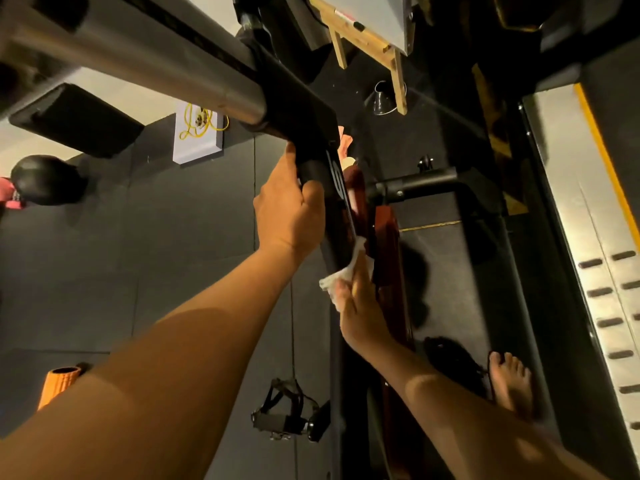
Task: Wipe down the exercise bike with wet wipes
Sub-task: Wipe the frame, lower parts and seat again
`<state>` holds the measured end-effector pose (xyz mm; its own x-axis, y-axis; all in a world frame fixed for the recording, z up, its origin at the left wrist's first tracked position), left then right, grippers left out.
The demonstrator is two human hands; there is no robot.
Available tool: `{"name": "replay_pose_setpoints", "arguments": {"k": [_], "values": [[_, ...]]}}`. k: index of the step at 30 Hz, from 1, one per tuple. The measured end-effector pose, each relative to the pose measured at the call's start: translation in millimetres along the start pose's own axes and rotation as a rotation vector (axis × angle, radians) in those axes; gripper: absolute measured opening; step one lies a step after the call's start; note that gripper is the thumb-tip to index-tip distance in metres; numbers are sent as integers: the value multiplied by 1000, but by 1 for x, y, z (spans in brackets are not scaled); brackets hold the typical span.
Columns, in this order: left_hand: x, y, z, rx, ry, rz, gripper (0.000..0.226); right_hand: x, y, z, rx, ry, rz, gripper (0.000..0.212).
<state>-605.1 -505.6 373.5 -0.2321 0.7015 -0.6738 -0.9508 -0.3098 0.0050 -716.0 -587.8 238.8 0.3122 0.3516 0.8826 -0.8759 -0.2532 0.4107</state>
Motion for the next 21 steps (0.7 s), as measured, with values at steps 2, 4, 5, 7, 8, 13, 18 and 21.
{"name": "replay_pose_setpoints", "arguments": {"k": [2, 4, 5, 7, 8, 13, 18, 21], "values": [[2, -1, 1, 4, -15, -3, 66, -6, -3, -2, 60, 70, -71, 68], [-2, 0, 2, 6, -49, 0, 67, 2, -28, 3, 53, 170, -7, 78], [-4, 1, 3, 5, -68, 1, 68, 10, -41, 9, 37, 219, 56, 82], [-8, 2, 2, -9, -84, 11, 70, 23, -60, 17, 17, 284, 191, 85], [-9, 3, 1, -22, -73, 18, 71, 25, -65, 18, 20, 285, 229, 83], [-7, 3, -2, -49, -114, 43, 69, -15, 7, -4, 62, 35, 83, 78], [-6, 5, -4, -91, -91, 59, 67, -48, 110, -17, 183, 45, 48, 79], [-3, 6, -7, -134, -15, 77, 62, -33, 48, -16, 119, 14, 0, 83]]}}
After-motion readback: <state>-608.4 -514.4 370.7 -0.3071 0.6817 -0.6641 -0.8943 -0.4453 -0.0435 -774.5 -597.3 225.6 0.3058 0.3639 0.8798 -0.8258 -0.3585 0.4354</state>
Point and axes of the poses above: each hand's wrist, its own y-axis away from the middle knuckle, its own z-axis out of the back of the hand, x = y × z, the point moved 1 cm from there along -y, towards the middle knuckle, and after that the axes turned 11 degrees about y, right-handed, at the moved point
